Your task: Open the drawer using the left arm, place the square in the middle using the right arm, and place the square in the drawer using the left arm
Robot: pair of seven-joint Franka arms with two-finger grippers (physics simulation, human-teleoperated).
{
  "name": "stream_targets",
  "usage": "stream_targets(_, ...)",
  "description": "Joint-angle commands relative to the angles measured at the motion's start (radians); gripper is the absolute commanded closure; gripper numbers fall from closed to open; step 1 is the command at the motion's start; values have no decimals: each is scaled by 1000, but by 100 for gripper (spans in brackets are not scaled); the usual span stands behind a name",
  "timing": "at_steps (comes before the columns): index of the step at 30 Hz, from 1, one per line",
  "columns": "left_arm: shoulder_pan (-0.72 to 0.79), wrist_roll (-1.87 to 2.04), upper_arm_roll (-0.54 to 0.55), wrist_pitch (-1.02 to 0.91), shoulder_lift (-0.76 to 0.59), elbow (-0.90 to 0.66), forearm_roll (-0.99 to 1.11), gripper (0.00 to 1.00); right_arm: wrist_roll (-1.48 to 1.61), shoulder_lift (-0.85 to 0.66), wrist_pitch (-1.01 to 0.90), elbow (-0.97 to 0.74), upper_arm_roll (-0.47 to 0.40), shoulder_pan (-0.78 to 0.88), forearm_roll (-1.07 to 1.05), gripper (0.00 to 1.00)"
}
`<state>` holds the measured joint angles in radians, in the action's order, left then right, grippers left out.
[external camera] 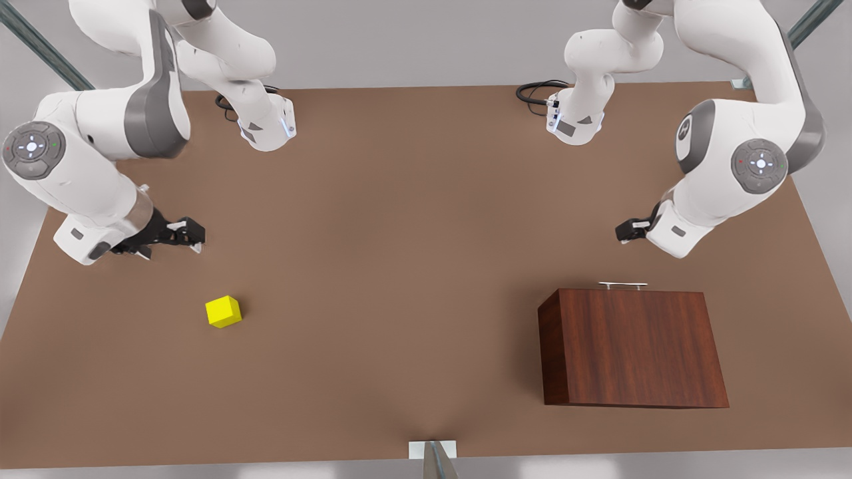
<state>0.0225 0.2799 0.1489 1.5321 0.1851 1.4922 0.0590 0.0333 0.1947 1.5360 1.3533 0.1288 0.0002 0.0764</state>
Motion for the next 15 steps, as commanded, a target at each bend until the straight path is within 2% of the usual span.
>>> stream_targets(1, -1, 1, 1, -1, -4, 11, 1, 0, 10, 0, 3, -8, -2, -2, 8, 0)
stream_targets(2, -1, 4, 0, 5, -35, 80, -5, 0, 89, 9, -5, -23, -5, -9, 6, 0)
stream_targets(3, 0, 59, -3, 77, -99, 247, -4, 0, 105, 17, -10, -22, -9, -19, -3, 0)
stream_targets(5, 0, 533, -26, 325, -167, 493, -8, 0, 80, 18, -13, -22, -11, -22, -1, 0)
stream_targets(8, 0, 867, -87, 672, -197, 700, -11, 0, -59, 61, 19, -11, -12, -31, -52, 0)
stream_targets(9, 0, 938, -95, 761, -197, 743, -11, 0, -62, 106, 90, 1, -11, -48, -81, 0)
stream_targets(10, 0, 1025, -95, 853, -197, 779, -13, 0, -227, 146, 138, 1, -11, -46, -81, 0)
stream_targets(12, 0, 1070, -112, 898, -197, 801, -13, 0, -601, 184, 136, 10, -9, -35, -67, 0)
stream_targets(13, 0, 1084, -135, 921, -197, 813, -13, 0, -606, 199, 138, 21, -9, -35, -50, 0)
stream_targets(15, 0, 1108, -167, 999, -204, 850, -13, 0, -817, 226, 153, 41, -9, -28, -47, 0)
